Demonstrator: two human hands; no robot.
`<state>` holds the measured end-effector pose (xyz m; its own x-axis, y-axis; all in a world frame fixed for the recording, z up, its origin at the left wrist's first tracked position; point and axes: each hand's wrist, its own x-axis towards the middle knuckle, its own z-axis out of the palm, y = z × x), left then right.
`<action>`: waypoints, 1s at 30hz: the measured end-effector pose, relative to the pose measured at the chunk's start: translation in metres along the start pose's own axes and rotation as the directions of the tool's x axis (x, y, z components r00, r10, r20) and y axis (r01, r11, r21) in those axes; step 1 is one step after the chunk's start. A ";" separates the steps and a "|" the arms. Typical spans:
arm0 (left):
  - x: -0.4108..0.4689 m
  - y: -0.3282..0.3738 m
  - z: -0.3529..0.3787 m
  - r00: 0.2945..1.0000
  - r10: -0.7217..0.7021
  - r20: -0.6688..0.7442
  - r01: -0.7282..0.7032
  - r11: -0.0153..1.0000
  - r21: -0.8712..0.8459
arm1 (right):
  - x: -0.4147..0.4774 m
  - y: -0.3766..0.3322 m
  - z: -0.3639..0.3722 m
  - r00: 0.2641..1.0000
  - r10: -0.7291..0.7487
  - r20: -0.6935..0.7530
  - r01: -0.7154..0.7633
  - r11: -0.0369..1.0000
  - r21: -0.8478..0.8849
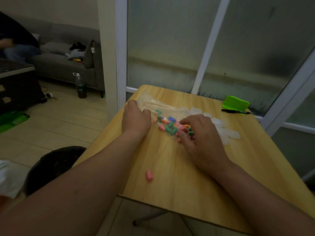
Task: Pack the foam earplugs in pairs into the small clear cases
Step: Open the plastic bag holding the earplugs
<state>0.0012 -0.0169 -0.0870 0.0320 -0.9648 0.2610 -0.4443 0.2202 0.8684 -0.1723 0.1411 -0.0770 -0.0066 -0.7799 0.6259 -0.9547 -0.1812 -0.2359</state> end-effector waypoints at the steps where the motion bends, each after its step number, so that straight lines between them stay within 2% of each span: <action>1: 0.000 -0.001 0.000 1.000 -0.001 -0.001 0.001 1.000 0.001 | -0.001 -0.010 -0.002 0.999 -0.034 0.009 0.034 0.999 0.019; 5: -0.002 -0.002 -0.001 1.000 -0.009 -0.005 0.009 1.000 0.001 | -0.008 -0.045 -0.008 0.975 -0.101 0.199 0.066 0.982 0.177; 9: -0.002 0.000 -0.001 1.000 -0.027 -0.007 0.027 1.000 0.003 | -0.013 -0.069 -0.012 0.883 -0.170 0.438 0.040 0.956 0.290; 11: -0.002 0.001 -0.001 1.000 -0.028 -0.009 0.028 1.000 0.001 | -0.015 -0.082 -0.010 0.841 -0.200 0.502 0.071 0.962 0.265; 13: -0.003 0.001 -0.002 1.000 -0.028 -0.010 0.028 1.000 0.006 | -0.018 -0.094 -0.003 0.824 -0.234 0.515 0.134 0.966 0.222; 15: -0.003 0.001 -0.002 1.000 -0.031 -0.006 0.031 0.999 0.011 | -0.022 -0.101 0.003 0.842 -0.271 0.467 0.171 0.954 0.245; 19: -0.005 0.003 -0.003 0.999 -0.034 0.006 0.034 0.999 -0.001 | -0.023 -0.098 0.008 0.863 -0.250 0.438 0.133 0.951 0.280; 22: -0.006 0.005 -0.005 0.999 -0.041 0.015 0.041 0.999 -0.003 | -0.020 -0.081 0.006 0.916 -0.127 0.381 0.036 0.971 0.236; 25: -0.007 0.006 -0.007 0.998 -0.051 0.026 0.051 0.998 -0.025 | -0.012 -0.046 0.002 0.968 0.114 0.223 -0.155 0.972 0.177; 28: -0.007 0.006 -0.008 0.998 -0.058 0.037 0.059 0.998 -0.034 | -0.003 -0.009 -0.005 0.927 0.368 0.078 -0.375 0.886 0.272; 30: -0.006 0.007 -0.008 0.997 -0.062 0.037 0.063 0.997 -0.043 | -0.001 0.010 -0.004 0.890 0.456 0.033 -0.450 0.862 0.235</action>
<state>0.0052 -0.0086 -0.0792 0.0261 -0.9812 0.1912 -0.4022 0.1648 0.9006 -0.1830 0.1425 -0.0768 -0.4313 -0.7959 0.4250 -0.7499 0.0542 -0.6594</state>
